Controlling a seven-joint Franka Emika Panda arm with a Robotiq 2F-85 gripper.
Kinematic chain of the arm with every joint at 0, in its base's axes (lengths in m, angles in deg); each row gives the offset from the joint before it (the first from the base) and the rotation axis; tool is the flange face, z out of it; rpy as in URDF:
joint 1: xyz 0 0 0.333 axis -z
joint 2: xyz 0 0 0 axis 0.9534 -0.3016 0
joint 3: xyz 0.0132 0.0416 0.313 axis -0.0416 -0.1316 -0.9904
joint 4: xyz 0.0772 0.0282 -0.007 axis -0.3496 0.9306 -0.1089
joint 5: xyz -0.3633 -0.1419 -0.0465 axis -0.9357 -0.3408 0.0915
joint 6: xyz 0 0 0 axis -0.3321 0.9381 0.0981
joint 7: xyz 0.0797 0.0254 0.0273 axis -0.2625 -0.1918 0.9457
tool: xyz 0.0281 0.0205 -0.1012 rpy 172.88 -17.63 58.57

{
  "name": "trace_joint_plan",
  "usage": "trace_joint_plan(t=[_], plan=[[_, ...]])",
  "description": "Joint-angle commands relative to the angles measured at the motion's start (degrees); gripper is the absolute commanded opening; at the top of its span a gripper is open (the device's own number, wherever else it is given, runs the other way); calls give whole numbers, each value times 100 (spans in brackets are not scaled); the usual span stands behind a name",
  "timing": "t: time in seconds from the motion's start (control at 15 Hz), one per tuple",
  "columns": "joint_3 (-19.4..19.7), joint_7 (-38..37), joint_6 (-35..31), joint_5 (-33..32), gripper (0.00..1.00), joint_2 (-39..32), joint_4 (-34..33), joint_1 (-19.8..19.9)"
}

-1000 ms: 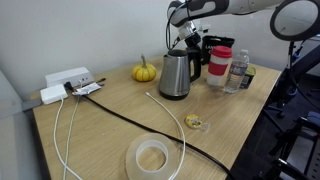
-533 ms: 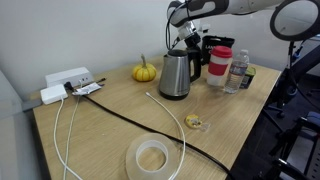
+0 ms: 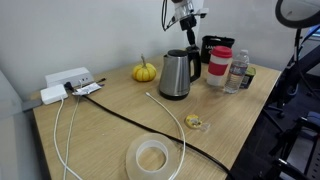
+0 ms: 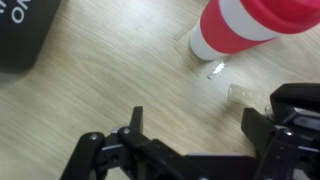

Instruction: Move the pink and white coffee cup to the right side of the table

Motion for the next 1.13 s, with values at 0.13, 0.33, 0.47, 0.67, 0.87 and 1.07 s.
trace_joint_plan(t=[0.13, 0.33, 0.47, 0.67, 0.87, 1.07], plan=[[-223, -31, 56, 249, 100, 761, -18, -87], [-379, 21, 400, 301, 100, 1148, -24, -198], [-609, 121, 595, 496, 100, 1344, -23, -207], [-549, 3, 512, 367, 100, 1371, -13, -295], [-560, 38, 512, 375, 100, 1334, 15, -256], [-565, 42, 512, 380, 100, 1335, 17, -253]])
